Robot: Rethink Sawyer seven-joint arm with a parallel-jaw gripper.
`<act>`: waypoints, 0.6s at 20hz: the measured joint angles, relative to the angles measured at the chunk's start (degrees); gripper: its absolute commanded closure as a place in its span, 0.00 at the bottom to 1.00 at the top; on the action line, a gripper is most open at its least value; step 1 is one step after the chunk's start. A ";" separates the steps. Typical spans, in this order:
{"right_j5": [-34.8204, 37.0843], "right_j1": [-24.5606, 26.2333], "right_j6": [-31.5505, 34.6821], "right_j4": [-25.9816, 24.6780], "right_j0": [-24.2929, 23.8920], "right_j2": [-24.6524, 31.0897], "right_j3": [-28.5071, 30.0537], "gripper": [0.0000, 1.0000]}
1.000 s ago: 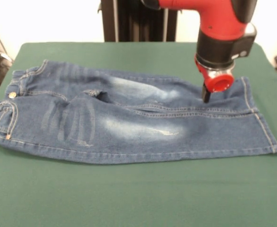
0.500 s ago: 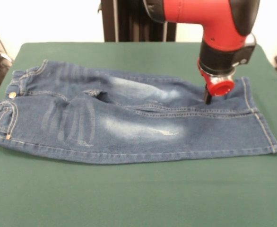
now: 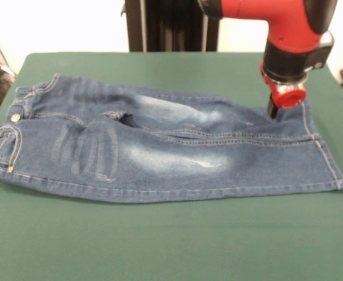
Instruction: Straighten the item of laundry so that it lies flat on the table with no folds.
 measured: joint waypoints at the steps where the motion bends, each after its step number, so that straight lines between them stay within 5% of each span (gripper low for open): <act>1: 0.00 -0.25 0.00 0.12 0.07 0.01 0.22 1.00; 12: -0.09 -2.28 0.00 0.64 -0.20 -0.19 1.54 1.00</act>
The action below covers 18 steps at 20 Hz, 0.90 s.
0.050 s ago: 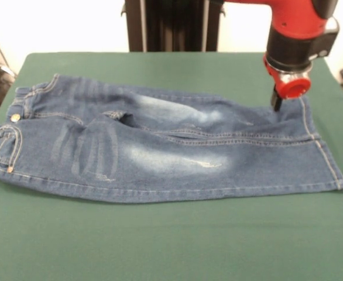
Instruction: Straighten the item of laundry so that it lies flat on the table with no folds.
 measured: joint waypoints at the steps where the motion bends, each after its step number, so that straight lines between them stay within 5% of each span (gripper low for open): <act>1: -0.08 0.16 0.00 -0.02 -0.08 -0.05 0.00 1.00; 18: -1.65 5.17 0.00 1.07 1.08 -2.33 -1.75 1.00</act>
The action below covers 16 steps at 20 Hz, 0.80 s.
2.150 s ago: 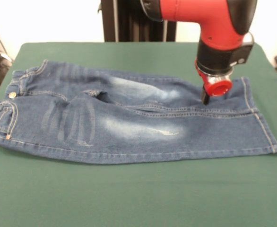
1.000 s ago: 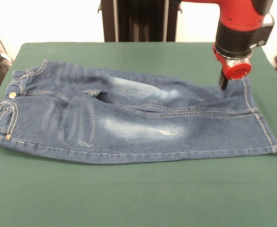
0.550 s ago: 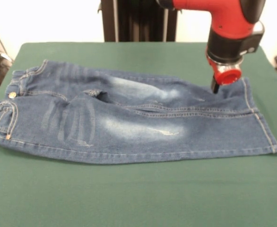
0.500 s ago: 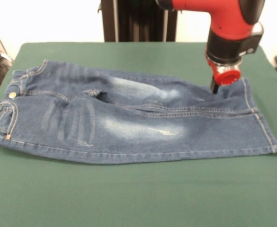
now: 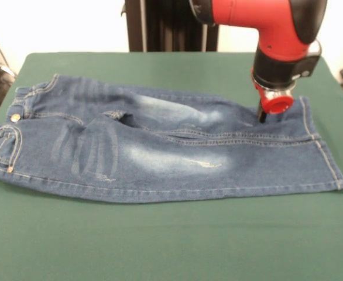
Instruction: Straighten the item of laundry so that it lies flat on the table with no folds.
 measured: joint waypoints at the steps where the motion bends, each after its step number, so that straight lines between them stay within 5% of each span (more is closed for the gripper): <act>1: 0.00 0.11 0.00 0.49 0.48 -0.44 -0.07 1.00; 16: -0.09 -0.22 0.00 6.08 2.86 -2.09 0.81 1.00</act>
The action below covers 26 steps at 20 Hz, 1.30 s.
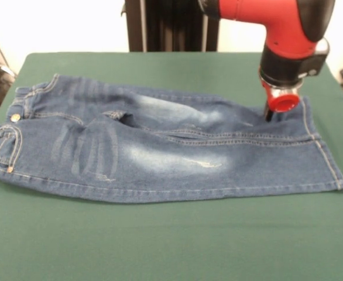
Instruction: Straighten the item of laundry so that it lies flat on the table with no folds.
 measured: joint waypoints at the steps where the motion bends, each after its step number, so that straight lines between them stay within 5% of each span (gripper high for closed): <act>1: 0.01 -0.41 0.00 0.54 0.23 0.02 0.27 1.00; 14: 0.02 -8.88 0.00 5.42 2.28 0.06 4.11 1.00; 26: -0.49 -4.50 0.00 5.34 1.01 0.01 2.13 1.00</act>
